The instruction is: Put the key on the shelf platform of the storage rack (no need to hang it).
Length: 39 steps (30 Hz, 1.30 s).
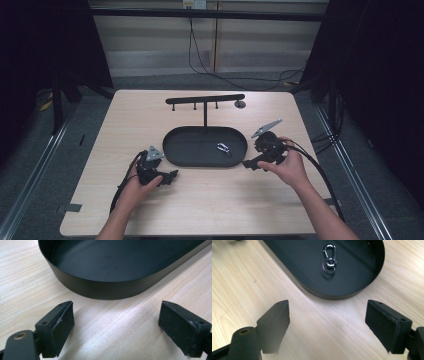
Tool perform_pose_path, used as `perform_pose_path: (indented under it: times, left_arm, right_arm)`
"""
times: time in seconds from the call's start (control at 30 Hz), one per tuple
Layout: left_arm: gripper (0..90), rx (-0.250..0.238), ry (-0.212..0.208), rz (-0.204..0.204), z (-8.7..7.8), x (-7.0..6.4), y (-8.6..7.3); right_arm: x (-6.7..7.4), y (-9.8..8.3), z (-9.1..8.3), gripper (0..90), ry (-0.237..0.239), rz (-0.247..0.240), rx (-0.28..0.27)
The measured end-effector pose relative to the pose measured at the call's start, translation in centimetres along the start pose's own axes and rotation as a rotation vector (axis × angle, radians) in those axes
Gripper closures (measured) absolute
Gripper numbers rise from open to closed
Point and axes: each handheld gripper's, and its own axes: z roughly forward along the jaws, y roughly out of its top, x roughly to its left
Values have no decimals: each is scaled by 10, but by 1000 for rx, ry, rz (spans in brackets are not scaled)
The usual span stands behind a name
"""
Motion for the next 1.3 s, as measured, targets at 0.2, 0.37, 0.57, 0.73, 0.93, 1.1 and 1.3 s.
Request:
perform_pose_path:
  times: [0.2,0.37,0.57,0.73,0.93,1.1,1.3]
  left_arm:
    - [130,0,0,0,0,0,0]
    - [130,0,-1,0,0,0,0]
    - [129,0,0,0,0,0,0]
    - [130,0,0,0,0,0,0]
    - [130,0,0,0,0,0,0]
    - [130,0,-1,-1,0,0,0]
    - [130,0,-1,-1,0,0,0]
  right_arm:
    - [-3,-10,-4,197,-1,0,15]
    - [-5,-17,-5,196,3,0,18]
    - [-7,-26,-7,195,16,11,20]
    - [-7,-35,-8,195,25,8,23]
    - [-9,-46,-8,195,24,14,30]
    - [-10,-53,-11,195,27,25,20]
    - [-10,-68,-10,197,28,26,22]
